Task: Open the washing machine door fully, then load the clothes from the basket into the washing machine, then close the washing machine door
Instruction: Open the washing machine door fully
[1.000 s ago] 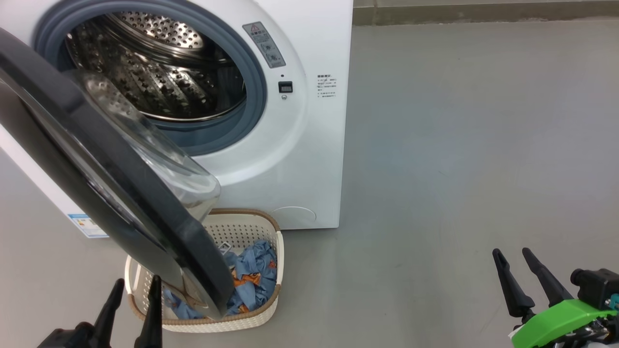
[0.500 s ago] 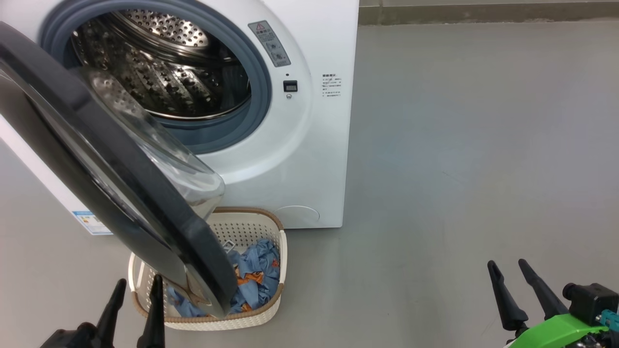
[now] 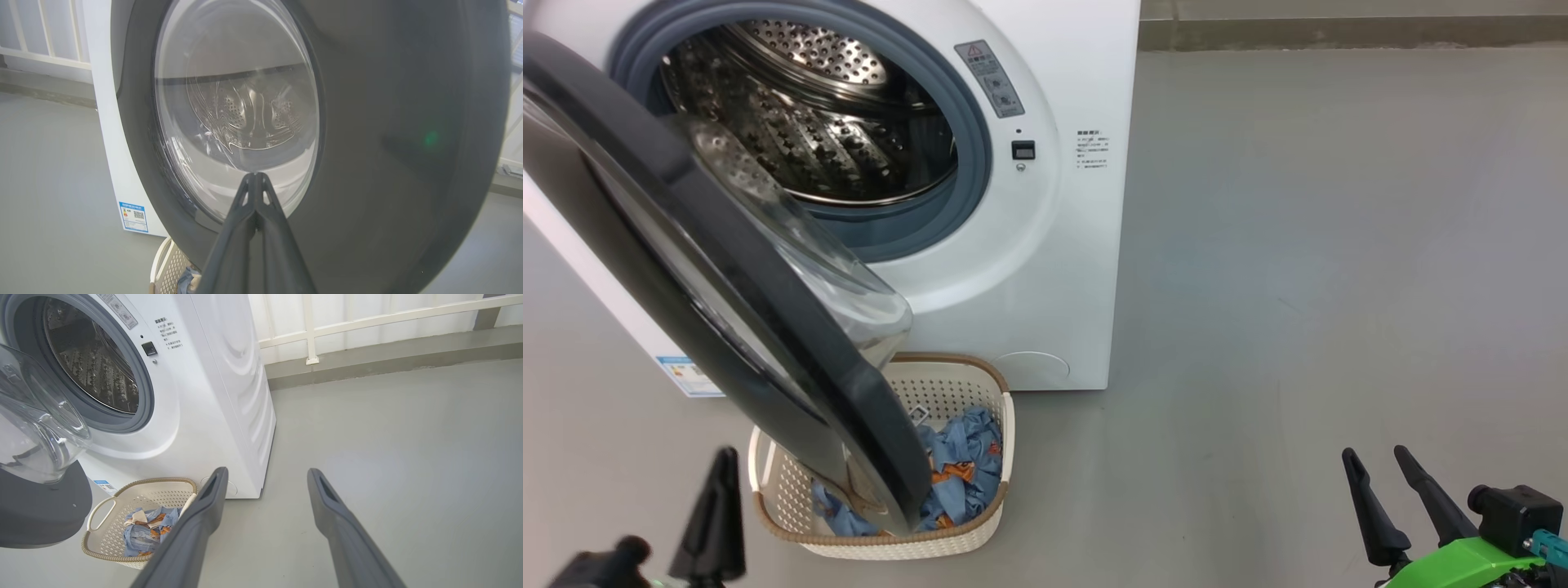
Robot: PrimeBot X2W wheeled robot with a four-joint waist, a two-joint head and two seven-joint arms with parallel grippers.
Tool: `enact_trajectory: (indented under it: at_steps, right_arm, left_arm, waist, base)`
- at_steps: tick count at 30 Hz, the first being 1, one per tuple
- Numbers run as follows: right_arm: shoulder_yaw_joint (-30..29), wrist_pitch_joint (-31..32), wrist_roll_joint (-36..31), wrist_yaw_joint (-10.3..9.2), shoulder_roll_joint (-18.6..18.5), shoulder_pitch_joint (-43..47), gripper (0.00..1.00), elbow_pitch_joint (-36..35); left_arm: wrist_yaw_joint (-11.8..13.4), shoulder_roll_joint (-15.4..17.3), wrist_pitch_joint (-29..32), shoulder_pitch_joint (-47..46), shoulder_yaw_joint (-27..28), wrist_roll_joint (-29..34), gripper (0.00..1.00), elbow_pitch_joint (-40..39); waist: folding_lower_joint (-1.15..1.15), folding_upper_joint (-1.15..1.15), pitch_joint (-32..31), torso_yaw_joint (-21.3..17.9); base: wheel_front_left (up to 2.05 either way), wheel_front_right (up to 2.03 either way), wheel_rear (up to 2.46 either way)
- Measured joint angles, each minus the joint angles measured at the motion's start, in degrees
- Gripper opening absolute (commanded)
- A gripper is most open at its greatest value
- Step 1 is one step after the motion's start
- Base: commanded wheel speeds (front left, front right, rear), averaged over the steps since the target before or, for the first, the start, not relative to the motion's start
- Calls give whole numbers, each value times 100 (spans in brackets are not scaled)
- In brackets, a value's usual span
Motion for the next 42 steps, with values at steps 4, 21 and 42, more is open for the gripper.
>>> enact_trajectory:
  at_steps: [4,21,42]
  right_arm:
    - [8,0,1,0,4,2,100,-21]
    - [68,-1,1,0,3,4,100,-129]
    - [79,0,-101,0,3,-44,100,-207]
  left_arm:
    - [0,-115,0,-103,350,1,0,-508]
    - [0,-259,-8,-276,-1430,405,0,-2496]
    - [0,-311,-7,-1033,-1997,-394,0,-194]
  waist:
    - [0,0,-10,58]
    - [0,0,87,72]
    - [0,0,422,34]
  base:
    - [0,0,0]
    - [0,0,0]
    - [0,0,0]
